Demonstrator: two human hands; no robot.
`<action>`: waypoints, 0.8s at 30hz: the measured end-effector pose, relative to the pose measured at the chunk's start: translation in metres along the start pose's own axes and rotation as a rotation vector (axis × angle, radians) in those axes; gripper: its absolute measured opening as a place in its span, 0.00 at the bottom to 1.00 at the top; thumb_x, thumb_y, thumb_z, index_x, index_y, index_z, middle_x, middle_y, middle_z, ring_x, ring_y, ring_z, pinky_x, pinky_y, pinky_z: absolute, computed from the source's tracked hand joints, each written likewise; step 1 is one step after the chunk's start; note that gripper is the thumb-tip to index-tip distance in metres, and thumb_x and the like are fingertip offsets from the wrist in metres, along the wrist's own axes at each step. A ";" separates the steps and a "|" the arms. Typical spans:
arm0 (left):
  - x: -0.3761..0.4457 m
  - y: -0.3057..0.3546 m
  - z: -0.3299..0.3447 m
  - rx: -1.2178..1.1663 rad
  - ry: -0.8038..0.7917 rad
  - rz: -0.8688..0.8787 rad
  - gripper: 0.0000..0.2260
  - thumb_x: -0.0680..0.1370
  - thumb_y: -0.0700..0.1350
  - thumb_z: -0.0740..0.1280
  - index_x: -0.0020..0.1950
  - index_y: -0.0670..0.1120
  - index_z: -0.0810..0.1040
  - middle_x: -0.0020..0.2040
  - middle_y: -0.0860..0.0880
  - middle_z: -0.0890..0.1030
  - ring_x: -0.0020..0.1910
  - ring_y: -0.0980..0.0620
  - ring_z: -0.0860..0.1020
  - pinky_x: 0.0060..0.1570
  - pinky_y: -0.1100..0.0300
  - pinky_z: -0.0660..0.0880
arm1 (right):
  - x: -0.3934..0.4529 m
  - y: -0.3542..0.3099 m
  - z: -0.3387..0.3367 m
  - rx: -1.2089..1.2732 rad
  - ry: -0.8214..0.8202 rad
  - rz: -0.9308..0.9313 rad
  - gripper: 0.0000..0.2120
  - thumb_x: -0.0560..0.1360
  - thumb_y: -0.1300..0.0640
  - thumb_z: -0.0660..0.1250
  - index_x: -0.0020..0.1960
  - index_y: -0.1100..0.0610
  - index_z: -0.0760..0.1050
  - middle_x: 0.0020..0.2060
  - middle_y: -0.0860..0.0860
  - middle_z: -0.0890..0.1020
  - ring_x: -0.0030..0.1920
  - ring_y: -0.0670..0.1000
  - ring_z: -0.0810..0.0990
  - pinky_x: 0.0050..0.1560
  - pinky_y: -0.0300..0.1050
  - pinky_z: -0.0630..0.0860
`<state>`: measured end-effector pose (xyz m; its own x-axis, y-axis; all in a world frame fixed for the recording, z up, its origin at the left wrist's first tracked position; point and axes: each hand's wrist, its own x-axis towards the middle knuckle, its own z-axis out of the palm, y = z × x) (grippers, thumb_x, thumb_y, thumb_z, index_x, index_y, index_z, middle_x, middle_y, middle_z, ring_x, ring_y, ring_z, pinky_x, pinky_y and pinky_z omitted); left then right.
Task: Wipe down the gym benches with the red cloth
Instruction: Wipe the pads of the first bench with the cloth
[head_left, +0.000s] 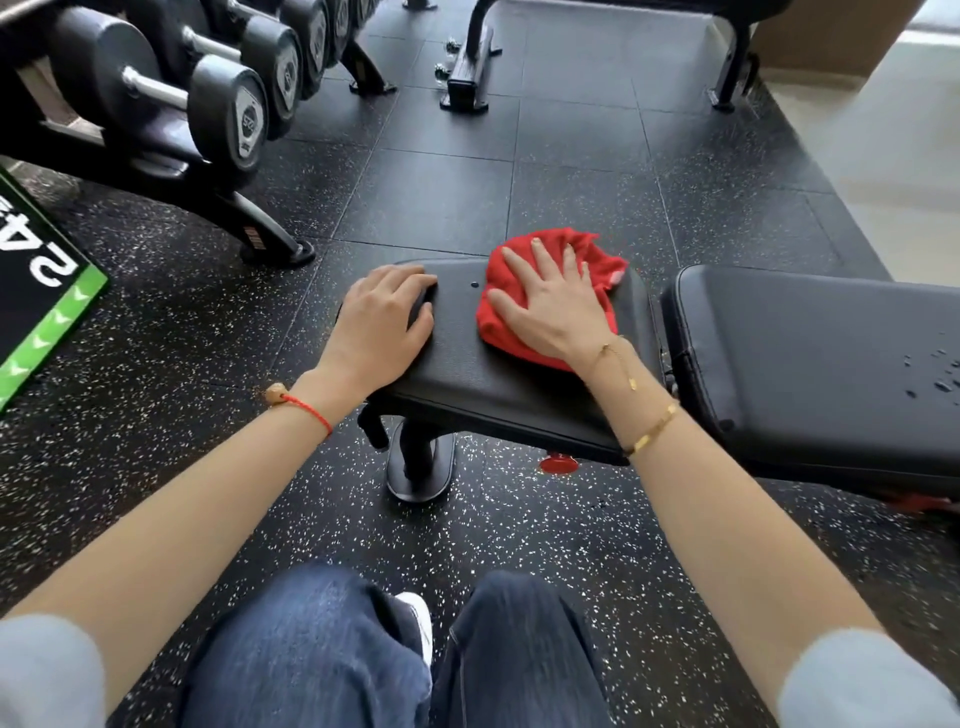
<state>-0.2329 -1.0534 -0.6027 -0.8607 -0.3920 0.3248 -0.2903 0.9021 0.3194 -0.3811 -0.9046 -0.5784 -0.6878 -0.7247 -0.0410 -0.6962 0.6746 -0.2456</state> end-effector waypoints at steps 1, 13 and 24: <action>-0.001 0.000 0.000 -0.011 0.011 -0.005 0.15 0.79 0.44 0.63 0.66 0.43 0.76 0.67 0.45 0.76 0.68 0.44 0.71 0.69 0.47 0.66 | -0.001 -0.009 0.004 -0.008 0.003 -0.038 0.29 0.79 0.39 0.53 0.78 0.43 0.53 0.79 0.51 0.49 0.78 0.61 0.44 0.77 0.57 0.41; -0.004 0.001 0.003 -0.052 0.057 -0.039 0.15 0.79 0.40 0.61 0.64 0.40 0.77 0.65 0.43 0.77 0.67 0.43 0.72 0.70 0.48 0.66 | -0.005 0.011 -0.004 0.030 0.046 0.033 0.25 0.81 0.49 0.53 0.78 0.45 0.56 0.79 0.51 0.51 0.78 0.61 0.47 0.77 0.56 0.42; -0.006 -0.001 0.002 -0.093 0.070 -0.036 0.14 0.79 0.39 0.61 0.63 0.39 0.77 0.65 0.42 0.77 0.67 0.42 0.72 0.70 0.49 0.66 | -0.052 0.006 0.012 0.019 0.096 -0.115 0.26 0.80 0.49 0.55 0.77 0.43 0.56 0.79 0.49 0.53 0.78 0.59 0.48 0.78 0.54 0.43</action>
<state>-0.2285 -1.0515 -0.6068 -0.8184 -0.4383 0.3717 -0.2775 0.8678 0.4121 -0.3470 -0.8648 -0.5893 -0.6212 -0.7795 0.0806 -0.7678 0.5848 -0.2615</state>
